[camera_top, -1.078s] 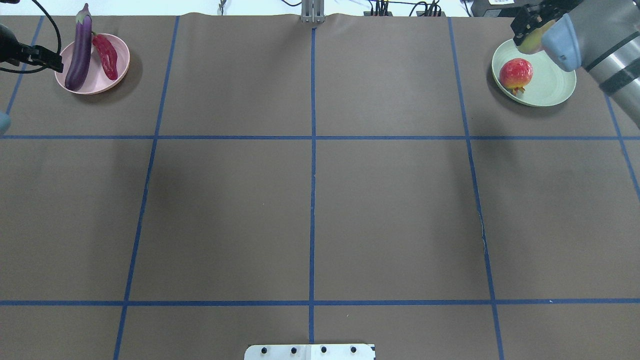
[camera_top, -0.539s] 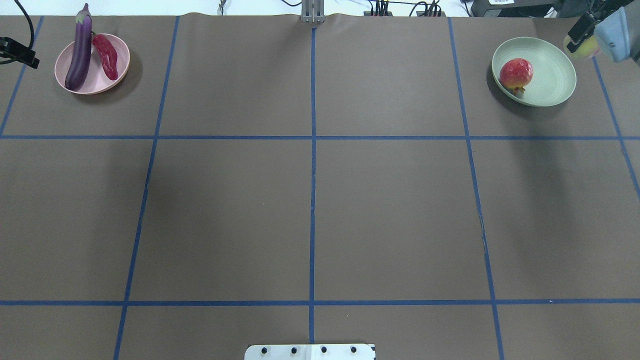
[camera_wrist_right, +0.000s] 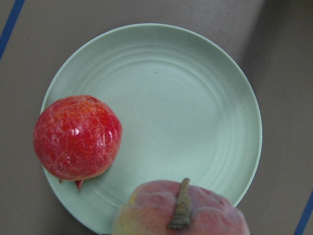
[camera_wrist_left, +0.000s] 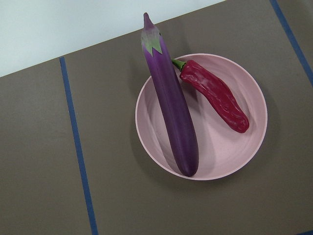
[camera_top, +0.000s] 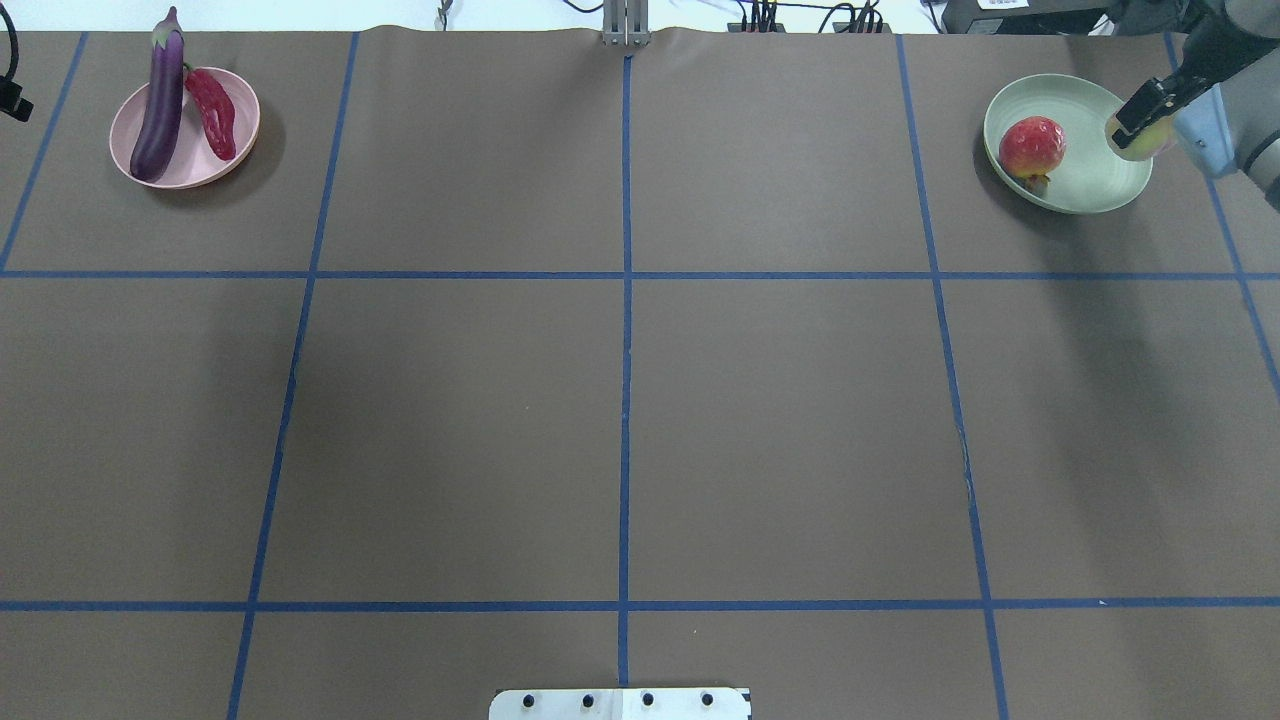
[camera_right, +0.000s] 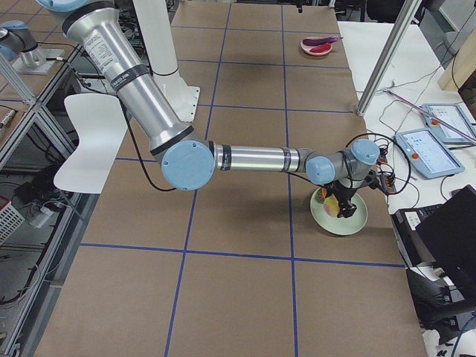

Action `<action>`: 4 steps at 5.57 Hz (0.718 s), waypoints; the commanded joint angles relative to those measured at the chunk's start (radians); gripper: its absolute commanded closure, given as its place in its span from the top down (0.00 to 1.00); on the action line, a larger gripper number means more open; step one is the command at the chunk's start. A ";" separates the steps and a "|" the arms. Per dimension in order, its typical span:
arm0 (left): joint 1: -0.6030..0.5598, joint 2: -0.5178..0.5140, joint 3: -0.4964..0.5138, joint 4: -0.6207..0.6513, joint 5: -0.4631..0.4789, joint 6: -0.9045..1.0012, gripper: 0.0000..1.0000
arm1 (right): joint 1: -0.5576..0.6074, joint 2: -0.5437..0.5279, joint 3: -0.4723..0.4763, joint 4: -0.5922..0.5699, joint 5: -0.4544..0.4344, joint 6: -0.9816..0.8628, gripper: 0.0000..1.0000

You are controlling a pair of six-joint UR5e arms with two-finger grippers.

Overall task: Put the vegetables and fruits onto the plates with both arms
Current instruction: 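Set the peach beside the pomegranate and open the right gripper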

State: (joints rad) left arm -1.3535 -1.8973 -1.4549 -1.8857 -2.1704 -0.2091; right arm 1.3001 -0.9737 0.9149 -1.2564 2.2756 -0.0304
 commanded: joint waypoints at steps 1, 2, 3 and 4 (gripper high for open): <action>-0.006 0.009 -0.010 0.004 0.001 0.004 1.00 | -0.022 0.007 -0.098 0.157 -0.057 0.059 0.00; -0.004 0.009 -0.009 0.004 0.001 0.004 1.00 | -0.028 0.010 -0.099 0.160 -0.098 0.061 0.00; -0.004 0.009 -0.009 0.004 0.003 0.004 1.00 | -0.030 0.022 -0.097 0.160 -0.102 0.104 0.47; -0.006 0.009 -0.010 0.004 0.003 0.004 1.00 | -0.041 0.035 -0.065 0.158 -0.102 0.203 0.99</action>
State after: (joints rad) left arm -1.3580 -1.8884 -1.4641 -1.8822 -2.1679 -0.2056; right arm 1.2676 -0.9500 0.8288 -1.0989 2.1776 0.0965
